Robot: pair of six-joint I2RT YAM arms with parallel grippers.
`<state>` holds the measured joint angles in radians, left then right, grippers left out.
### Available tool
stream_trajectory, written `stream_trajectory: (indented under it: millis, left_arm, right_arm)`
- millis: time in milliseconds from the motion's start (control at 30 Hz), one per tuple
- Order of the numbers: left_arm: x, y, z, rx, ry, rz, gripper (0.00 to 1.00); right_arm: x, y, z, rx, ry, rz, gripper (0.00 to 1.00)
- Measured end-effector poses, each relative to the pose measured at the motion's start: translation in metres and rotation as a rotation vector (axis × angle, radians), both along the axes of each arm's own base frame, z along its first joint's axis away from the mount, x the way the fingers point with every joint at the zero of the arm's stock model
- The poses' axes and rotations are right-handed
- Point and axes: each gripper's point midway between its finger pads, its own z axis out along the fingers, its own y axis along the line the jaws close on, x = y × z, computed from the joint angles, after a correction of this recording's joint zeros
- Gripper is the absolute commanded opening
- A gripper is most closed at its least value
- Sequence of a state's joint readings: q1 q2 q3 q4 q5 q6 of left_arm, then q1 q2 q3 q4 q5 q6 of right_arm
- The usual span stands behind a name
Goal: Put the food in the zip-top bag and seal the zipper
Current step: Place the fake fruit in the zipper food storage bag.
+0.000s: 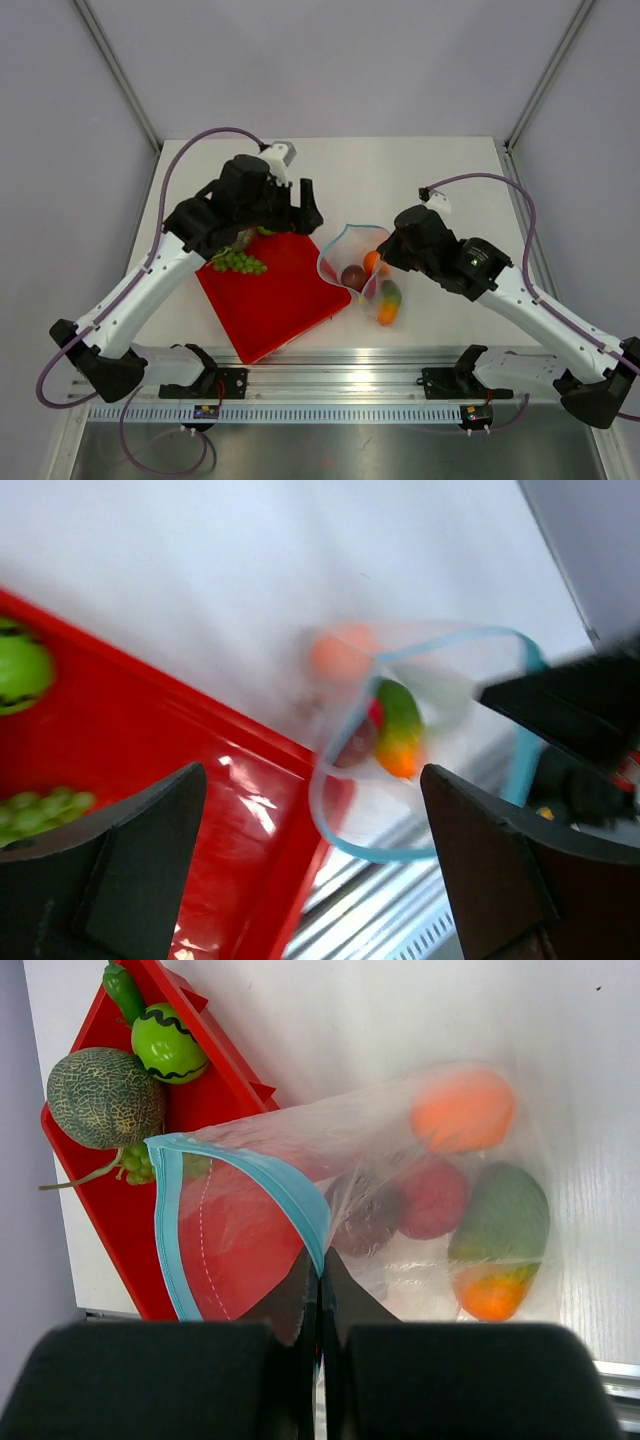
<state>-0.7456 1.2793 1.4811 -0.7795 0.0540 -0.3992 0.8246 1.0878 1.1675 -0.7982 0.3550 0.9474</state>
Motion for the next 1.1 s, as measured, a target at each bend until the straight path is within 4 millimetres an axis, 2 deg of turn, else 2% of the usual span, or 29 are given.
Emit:
stream_trajectory:
  millis: [100, 167, 233, 333, 433, 533, 600, 733, 867, 1100]
  left_arm:
    - [0.034, 0.044, -0.004, 0.014, 0.007, 0.182, 0.9]
    - [0.054, 0.083, -0.015, 0.054, 0.023, 0.338, 0.87]
    - [0.065, 0.12, -0.029, 0.125, 0.043, 0.493, 0.82]
    - [0.067, 0.164, -0.054, 0.214, 0.101, 0.671, 0.77]
    - [0.066, 0.203, -0.087, 0.215, 0.183, 0.811, 0.76]
    - [0.054, 0.238, -0.117, 0.199, 0.271, 0.939, 0.75]
    - [0.05, 0.252, -0.123, 0.2, 0.292, 0.998, 0.75]
    - [0.054, 0.266, -0.12, 0.218, 0.269, 1.062, 0.74]
    - [0.058, 0.28, -0.126, 0.21, 0.286, 1.12, 0.55]
    - [0.059, 0.286, -0.148, 0.221, 0.322, 1.161, 0.57]
  right_arm:
    - [-0.001, -0.001, 0.0, 0.001, 0.0, 0.0, 0.0]
    - [-0.002, -0.003, 0.0, 0.003, -0.001, -0.001, 0.0]
    - [-0.004, -0.004, 0.0, 0.004, -0.002, -0.002, 0.0]
    - [-0.005, -0.006, 0.002, 0.007, -0.005, -0.001, 0.0]
    - [-0.005, -0.006, 0.002, 0.007, -0.005, -0.001, 0.0]
    - [-0.005, -0.005, 0.002, 0.007, -0.005, 0.0, 0.0]
    - [-0.005, -0.005, 0.002, 0.007, -0.005, 0.0, 0.0]
    - [-0.005, -0.006, 0.002, 0.007, -0.006, 0.001, 0.0]
    - [-0.007, -0.008, 0.004, 0.013, -0.012, 0.001, 0.0]
    - [-0.01, -0.011, 0.007, 0.022, -0.021, 0.0, 0.0]
